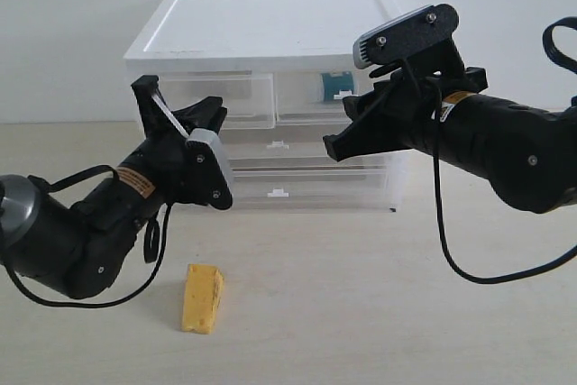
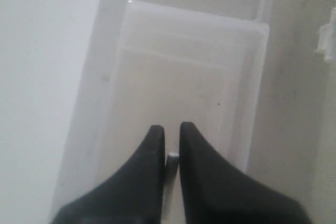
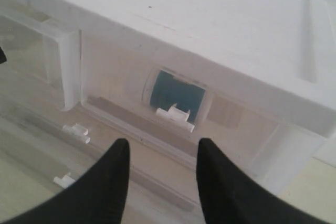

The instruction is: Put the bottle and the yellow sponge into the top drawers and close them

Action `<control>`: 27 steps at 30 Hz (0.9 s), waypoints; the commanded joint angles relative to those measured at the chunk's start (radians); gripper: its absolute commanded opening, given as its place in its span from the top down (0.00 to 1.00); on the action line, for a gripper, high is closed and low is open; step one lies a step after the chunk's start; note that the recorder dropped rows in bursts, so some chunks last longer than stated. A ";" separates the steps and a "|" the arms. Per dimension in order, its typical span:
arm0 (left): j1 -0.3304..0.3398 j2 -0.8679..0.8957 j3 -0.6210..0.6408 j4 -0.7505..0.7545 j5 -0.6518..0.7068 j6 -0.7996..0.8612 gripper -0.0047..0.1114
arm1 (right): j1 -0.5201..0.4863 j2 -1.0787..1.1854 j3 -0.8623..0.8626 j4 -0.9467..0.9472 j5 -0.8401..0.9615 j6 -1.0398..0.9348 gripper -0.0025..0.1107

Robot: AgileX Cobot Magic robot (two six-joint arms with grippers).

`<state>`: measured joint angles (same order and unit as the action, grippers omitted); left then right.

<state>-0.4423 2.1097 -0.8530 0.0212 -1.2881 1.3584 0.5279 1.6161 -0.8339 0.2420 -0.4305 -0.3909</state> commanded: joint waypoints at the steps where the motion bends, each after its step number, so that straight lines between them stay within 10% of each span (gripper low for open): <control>1: -0.009 -0.015 0.053 -0.014 0.067 0.008 0.93 | -0.001 -0.009 0.003 -0.004 -0.013 -0.008 0.65; 27: -0.113 -0.092 0.162 -0.070 0.067 0.009 0.93 | -0.001 -0.009 0.003 -0.004 -0.013 -0.004 0.65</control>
<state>-0.5368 2.0196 -0.7174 -0.0643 -1.2675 1.3707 0.5279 1.6161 -0.8339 0.2420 -0.4305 -0.3909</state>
